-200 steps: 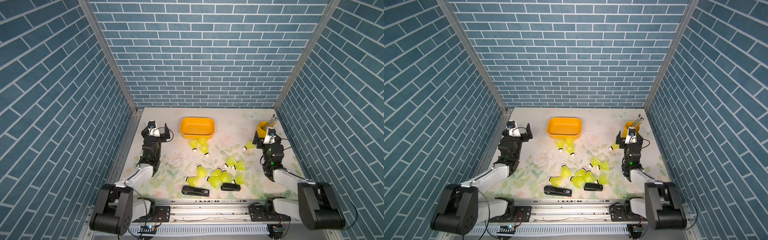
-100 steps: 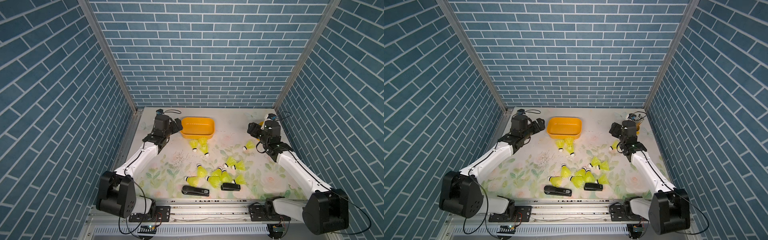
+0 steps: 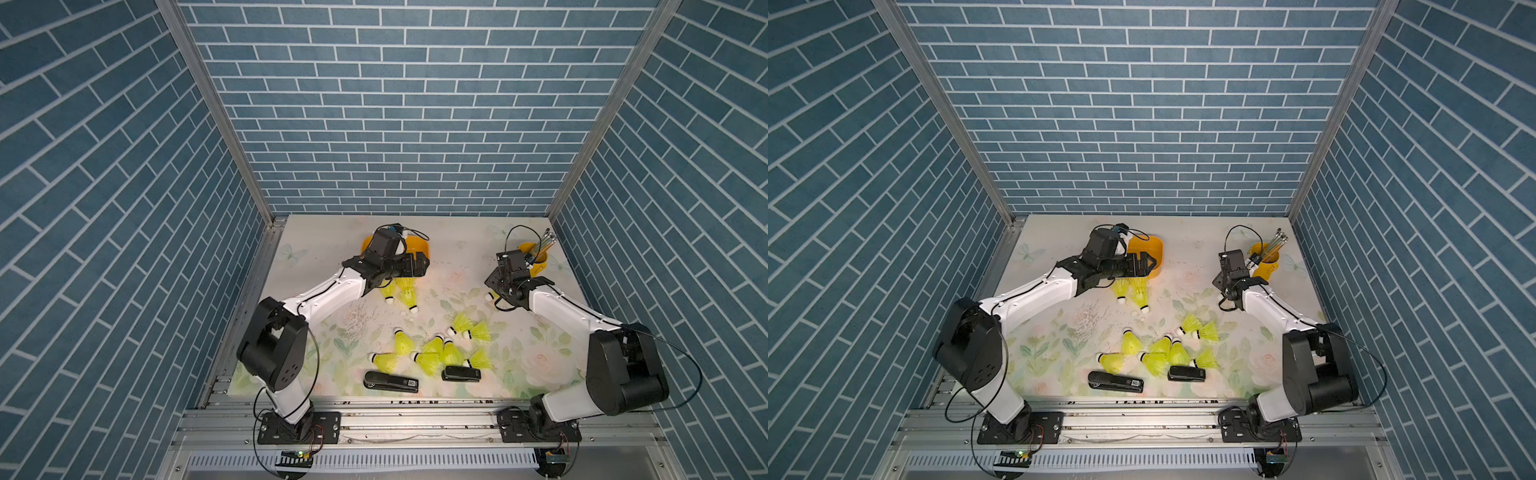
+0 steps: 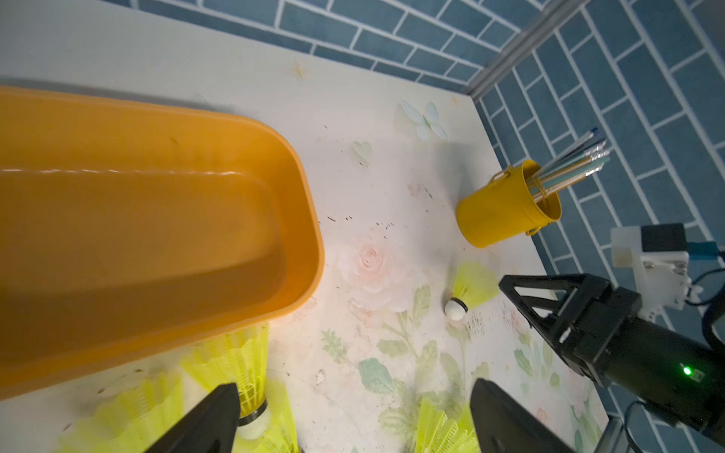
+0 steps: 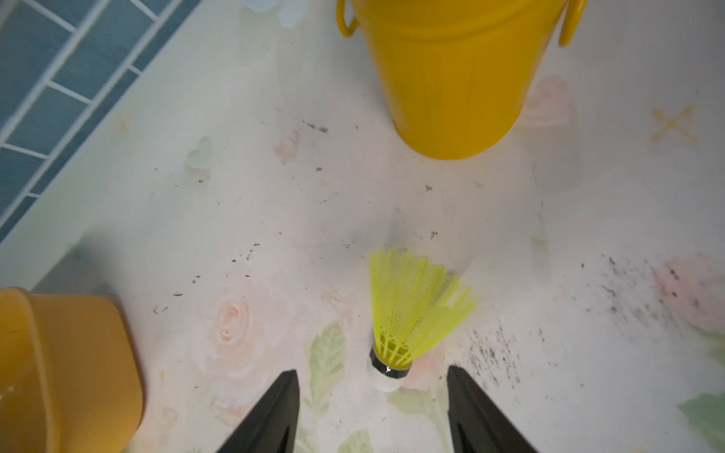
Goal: Put the shuttlecocks into the storage box
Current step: Pick up the shuttlecock at the center of the board.
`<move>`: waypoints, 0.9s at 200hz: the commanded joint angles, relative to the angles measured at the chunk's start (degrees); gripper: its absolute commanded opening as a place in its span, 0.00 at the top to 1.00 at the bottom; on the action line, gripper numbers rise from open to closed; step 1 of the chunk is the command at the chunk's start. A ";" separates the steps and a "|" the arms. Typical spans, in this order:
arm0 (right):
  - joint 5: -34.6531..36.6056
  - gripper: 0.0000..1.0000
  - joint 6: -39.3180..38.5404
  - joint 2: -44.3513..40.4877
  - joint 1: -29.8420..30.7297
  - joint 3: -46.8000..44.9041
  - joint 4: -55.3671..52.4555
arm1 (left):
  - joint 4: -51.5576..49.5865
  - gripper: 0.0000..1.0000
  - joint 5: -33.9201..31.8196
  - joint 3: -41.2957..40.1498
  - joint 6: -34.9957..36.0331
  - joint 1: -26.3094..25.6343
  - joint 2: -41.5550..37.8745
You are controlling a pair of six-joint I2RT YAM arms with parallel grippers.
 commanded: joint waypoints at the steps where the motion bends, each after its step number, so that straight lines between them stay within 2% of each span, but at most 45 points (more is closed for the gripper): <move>1: -0.28 0.38 6.16 1.79 -0.27 1.42 -1.05 | -3.01 0.04 1.65 3.81 2.80 -1.57 2.98; 59: -1.93 0.45 8.90 7.89 -0.29 1.97 0.68 | -3.71 0.04 1.76 8.12 3.44 -3.90 7.84; 102: -1.98 0.45 13.52 8.39 0.10 0.22 0.61 | -3.64 0.03 0.88 8.12 3.43 -4.08 8.33; 148: -1.80 0.46 14.56 12.08 0.21 0.62 0.86 | -4.27 0.04 -0.57 8.12 3.54 -4.08 8.10; 180: -2.01 0.51 15.16 13.31 0.71 0.78 1.40 | -4.46 0.04 -1.37 7.90 3.52 -4.13 7.80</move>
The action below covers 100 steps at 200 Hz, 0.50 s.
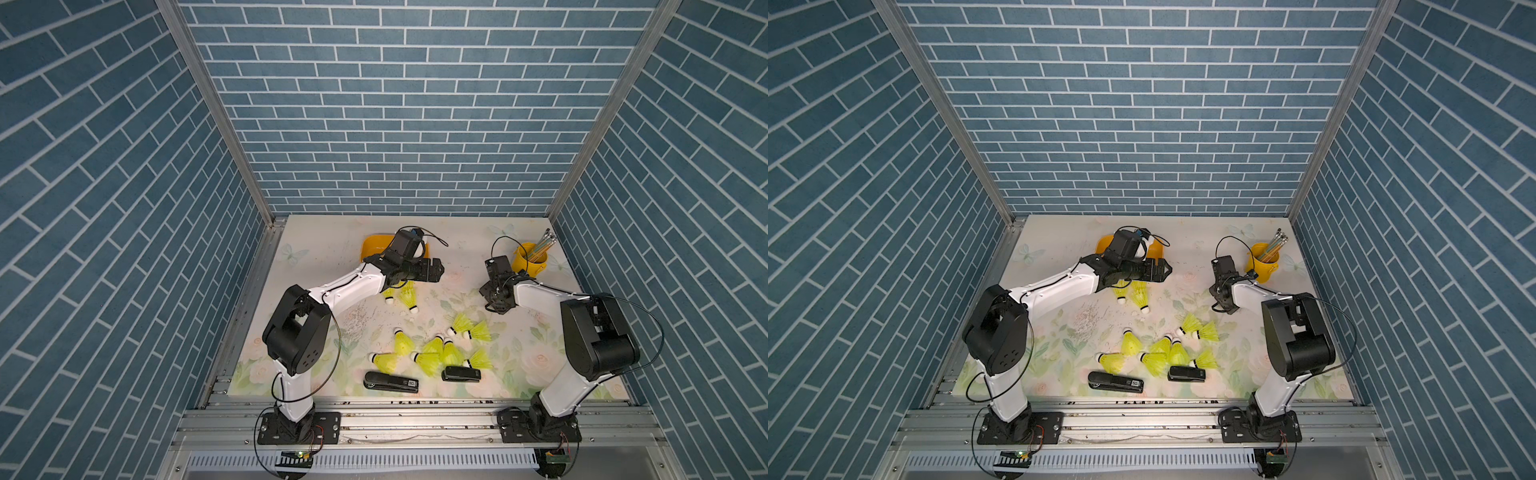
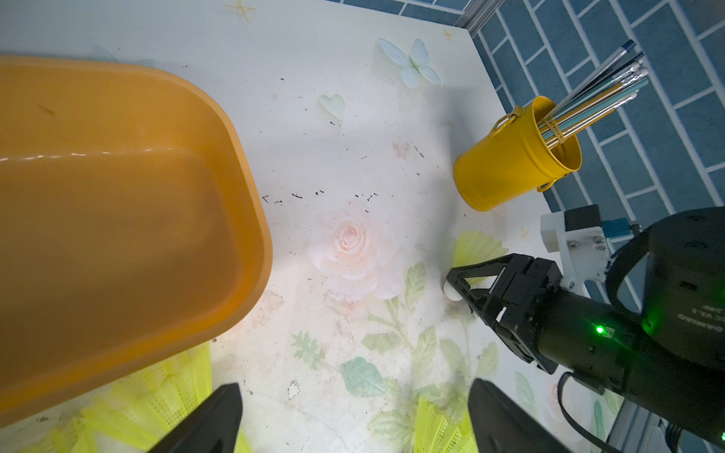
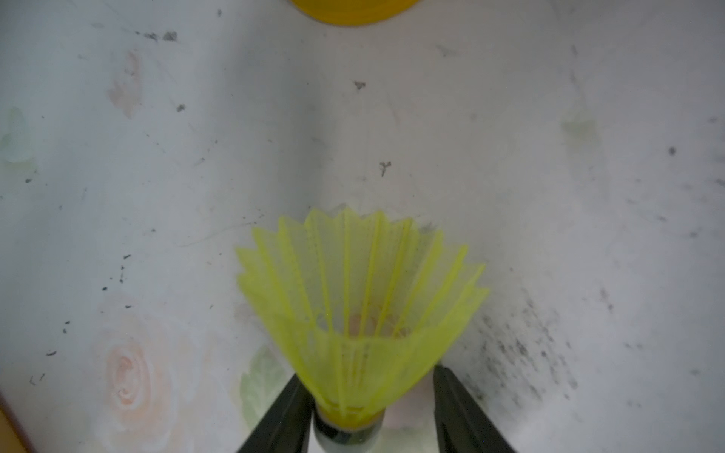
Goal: Put the shuttlecocks into the storage box
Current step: Pick up the shuttlecock at the center of the board.
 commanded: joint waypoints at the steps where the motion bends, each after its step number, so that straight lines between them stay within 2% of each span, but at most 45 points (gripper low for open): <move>1: 0.03 0.51 2.30 1.26 0.58 0.15 -0.09 | -1.46 0.04 -1.22 0.92 0.92 -0.32 0.11; 39: 1.14 0.58 3.13 2.40 1.31 0.73 -0.82 | -1.37 0.04 -2.01 0.56 0.71 -0.31 -0.32; 66: 2.07 0.73 2.77 3.15 1.31 0.90 -0.88 | -1.46 0.04 -2.06 0.55 0.88 -0.30 -0.33; 84: 2.35 0.75 1.70 3.28 1.31 1.17 -1.24 | -1.83 0.04 -1.94 0.72 0.83 -0.35 -0.33; 100: 3.63 0.83 -0.19 2.20 1.72 1.33 -1.35 | -2.29 0.04 -1.63 1.12 0.82 -0.30 -0.32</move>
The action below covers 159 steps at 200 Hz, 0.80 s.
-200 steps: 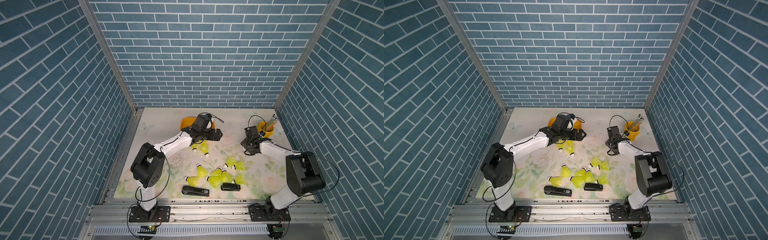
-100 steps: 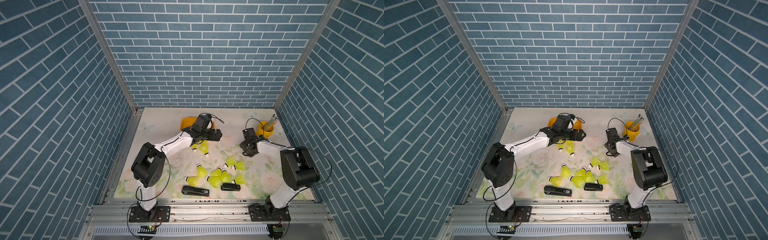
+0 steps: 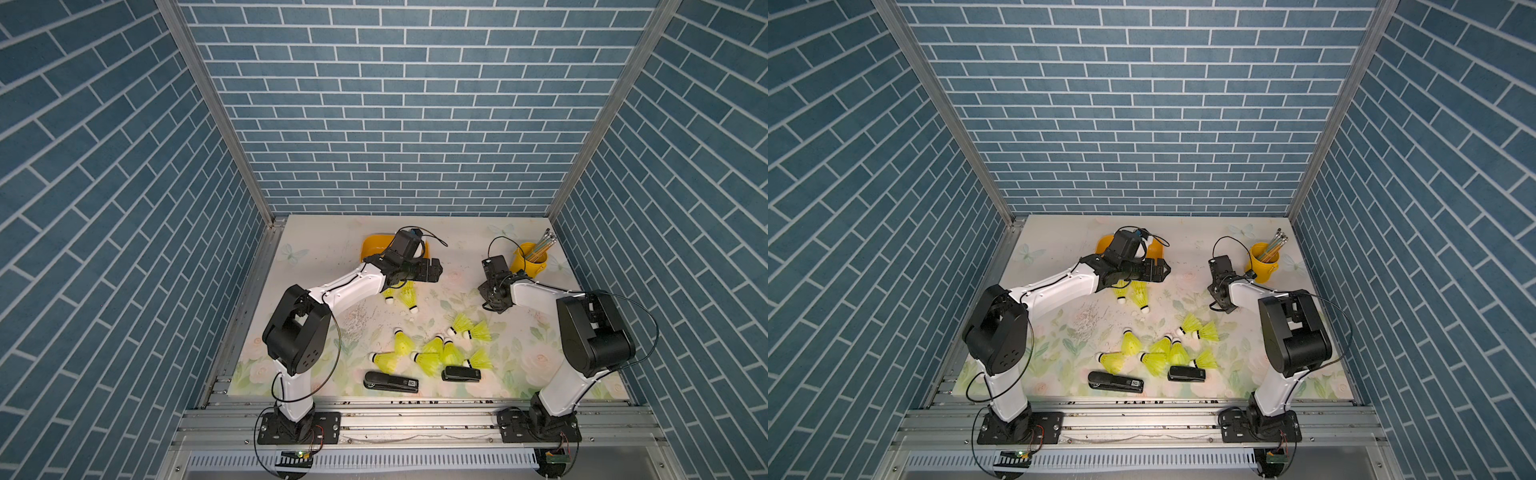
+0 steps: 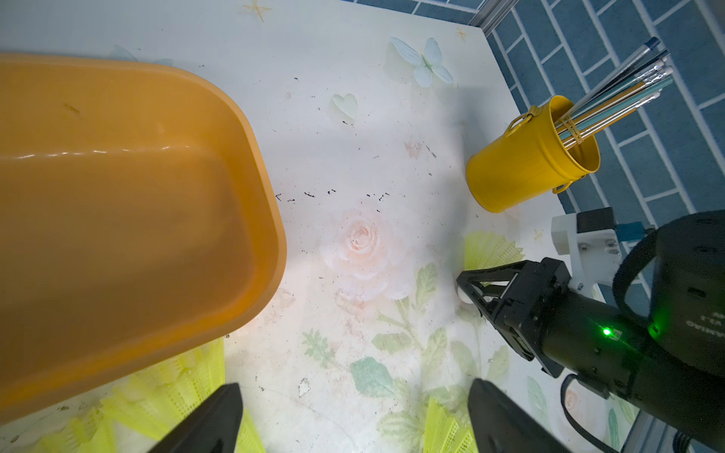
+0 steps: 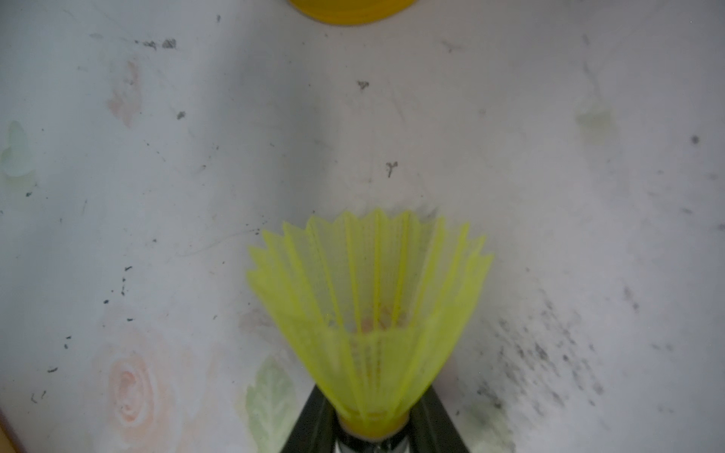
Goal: Put the shuttlecocks into the storage box
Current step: Pick up the shuttlecock at the center of the board.
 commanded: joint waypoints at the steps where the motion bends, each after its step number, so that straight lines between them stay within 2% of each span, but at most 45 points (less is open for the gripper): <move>1: 2.21 0.83 -2.07 0.69 0.60 0.51 -2.06 | -1.52 0.04 -0.11 1.14 0.89 -0.30 -0.32; 32: 7.68 0.86 -8.79 -2.04 3.81 3.39 -3.25 | -3.24 0.04 -0.51 2.79 1.16 -0.24 -0.59; 52: 8.01 0.85 -15.26 -3.57 6.73 5.66 -0.80 | -5.00 0.04 -1.70 4.18 1.43 0.28 -1.19; 66: 4.59 0.83 -21.29 -3.87 8.20 7.16 2.34 | -6.38 0.04 -2.37 4.98 1.45 1.36 -1.55; 91: 3.23 0.83 -28.41 -3.56 11.27 11.40 2.46 | -7.73 0.04 -3.46 4.56 1.19 4.58 -2.38; 104: -0.02 0.83 -31.74 -2.37 12.27 13.84 3.04 | -8.12 0.04 -2.92 4.34 0.99 6.76 -2.74; 127: -5.70 0.83 -35.90 2.21 13.79 20.22 1.68 | -9.41 0.04 -3.36 4.91 1.01 10.00 -2.69; 159: -9.89 0.83 -38.26 8.33 15.54 28.91 -0.83 | -11.20 0.06 -5.63 5.74 1.24 14.68 -2.09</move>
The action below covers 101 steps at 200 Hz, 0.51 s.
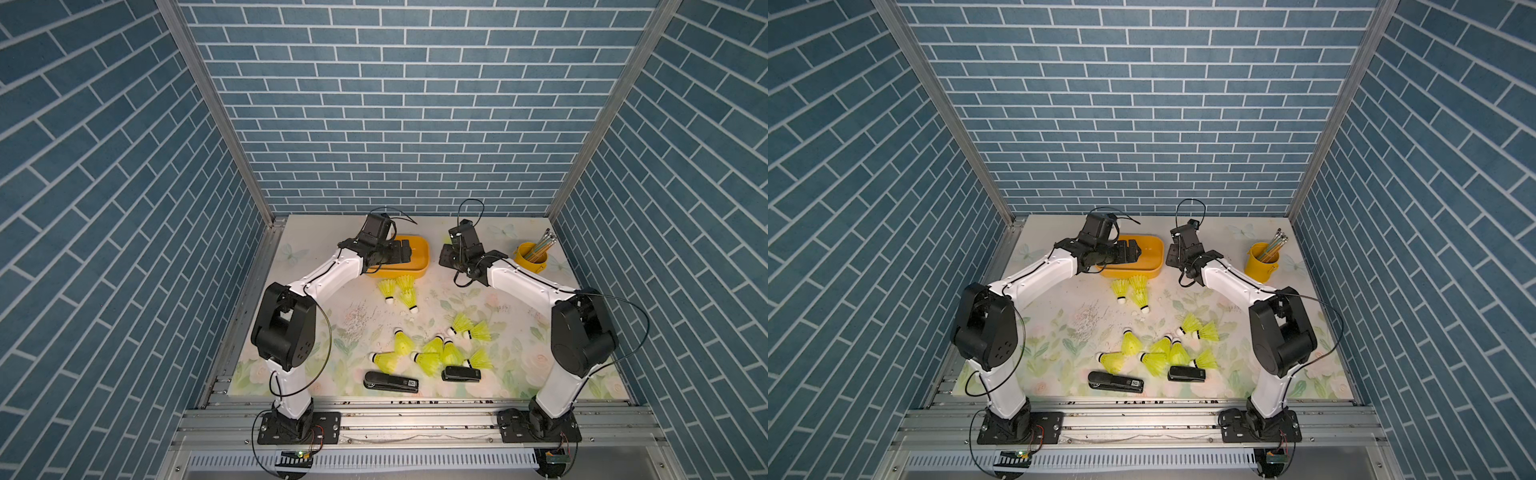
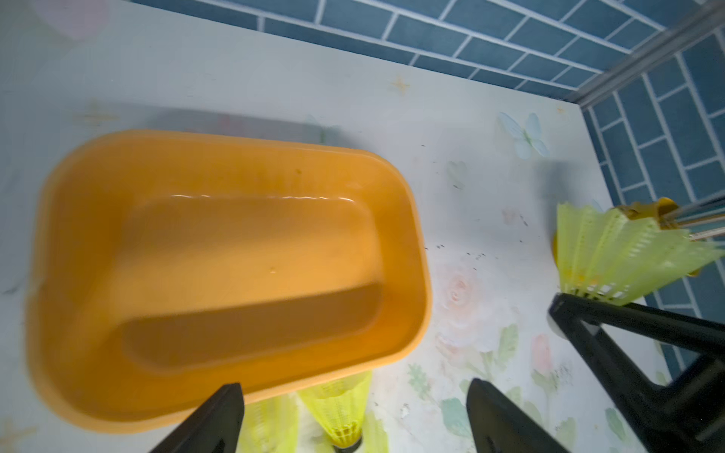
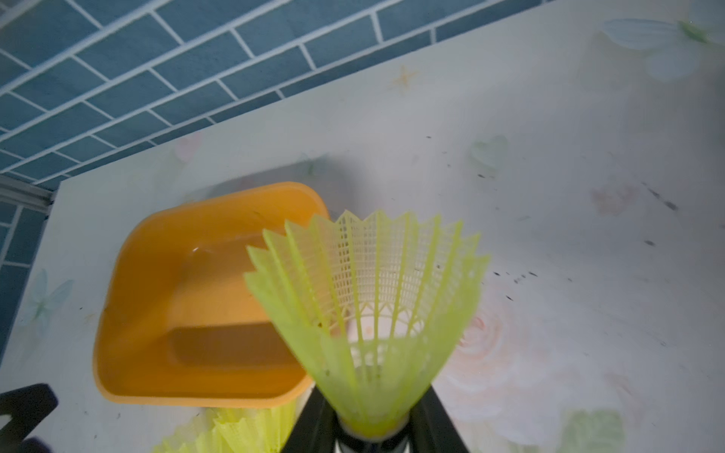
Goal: Put the shuttlecocks into the storage box
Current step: Pick up the shuttlecock at the center of the board, then move the storage box to the center of the board.
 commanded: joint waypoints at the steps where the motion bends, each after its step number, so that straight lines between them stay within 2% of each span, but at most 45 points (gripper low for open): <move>1: -5.29 0.83 -5.46 4.62 1.12 5.01 -2.73 | -2.86 0.06 -2.31 1.78 0.56 2.73 -0.90; 44: -8.58 0.83 -6.58 13.80 2.53 17.08 -8.15 | -5.26 0.12 -6.04 2.78 1.35 9.42 1.17; 61: -9.19 0.83 -6.47 16.66 2.83 20.10 -9.02 | -6.04 0.14 -9.68 3.84 2.68 10.78 2.57; 101: -9.88 0.82 -6.11 21.03 3.10 25.47 -10.55 | -3.73 0.27 -10.96 6.85 6.55 12.42 9.28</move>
